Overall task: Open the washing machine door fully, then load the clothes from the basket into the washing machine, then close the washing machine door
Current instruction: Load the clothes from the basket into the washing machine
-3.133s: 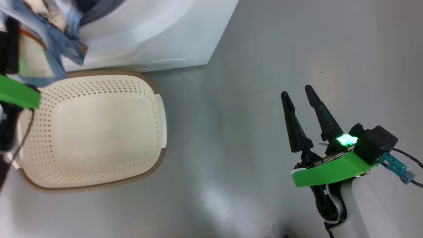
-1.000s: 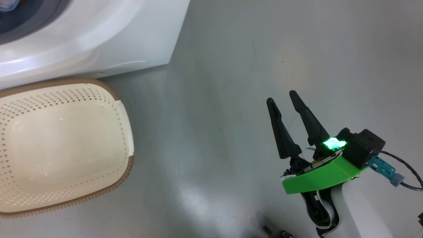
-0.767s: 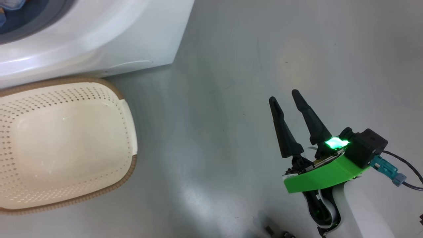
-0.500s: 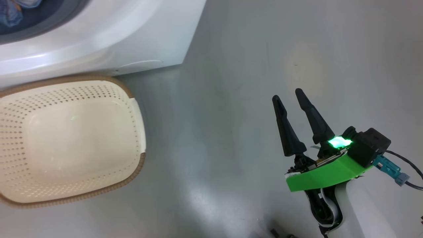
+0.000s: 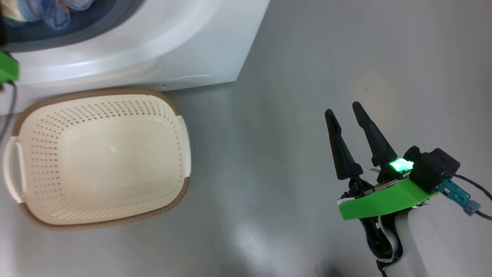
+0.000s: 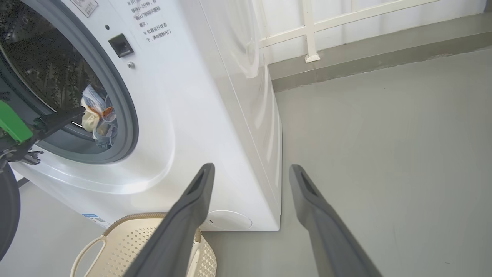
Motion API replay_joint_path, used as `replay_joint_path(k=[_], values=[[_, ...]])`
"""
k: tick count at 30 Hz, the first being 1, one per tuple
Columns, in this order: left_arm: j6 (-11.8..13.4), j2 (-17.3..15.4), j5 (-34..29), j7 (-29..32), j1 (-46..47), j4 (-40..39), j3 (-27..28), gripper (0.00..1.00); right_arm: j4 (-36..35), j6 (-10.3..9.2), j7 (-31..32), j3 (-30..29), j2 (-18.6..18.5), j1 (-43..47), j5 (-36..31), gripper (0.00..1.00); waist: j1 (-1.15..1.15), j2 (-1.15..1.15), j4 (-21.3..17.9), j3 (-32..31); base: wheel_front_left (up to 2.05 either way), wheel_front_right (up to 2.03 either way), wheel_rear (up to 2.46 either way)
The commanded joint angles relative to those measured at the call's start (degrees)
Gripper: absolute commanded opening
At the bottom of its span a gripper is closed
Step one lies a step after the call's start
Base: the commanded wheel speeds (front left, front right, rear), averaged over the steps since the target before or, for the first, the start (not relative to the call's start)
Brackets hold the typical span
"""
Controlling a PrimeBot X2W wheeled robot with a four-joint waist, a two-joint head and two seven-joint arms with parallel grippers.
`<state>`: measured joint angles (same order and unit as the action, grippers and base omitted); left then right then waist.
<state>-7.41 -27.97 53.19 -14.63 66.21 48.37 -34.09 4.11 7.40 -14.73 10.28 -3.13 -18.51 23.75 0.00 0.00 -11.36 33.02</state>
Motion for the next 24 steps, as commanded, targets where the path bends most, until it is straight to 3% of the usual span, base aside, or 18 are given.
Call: replay_joint_path(k=[1,12,24], values=[[-0.08,-2.02,-1.7,-0.36,-1.51,-2.01,3.17,1.0,-1.04,0.09,-0.27,0.81,0.25,1.04,-0.52,1.0,0.0,0.0,0.97,-0.9,0.0,0.0,0.0],[-0.08,2.37,-9.89,-0.37,-13.26,-10.08,15.18,1.0,0.06,0.09,-0.27,-0.59,0.25,1.6,-2.6,1.0,0.0,0.0,3.5,-3.91,0.0,0.0,0.0],[-0.08,6.52,-17.7,-0.37,-27.03,-18.98,23.15,1.0,1.03,0.09,-0.27,-2.89,-1.04,3.67,-3.7,1.0,0.0,0.0,6.5,-8.2,0.0,0.0,0.0]])
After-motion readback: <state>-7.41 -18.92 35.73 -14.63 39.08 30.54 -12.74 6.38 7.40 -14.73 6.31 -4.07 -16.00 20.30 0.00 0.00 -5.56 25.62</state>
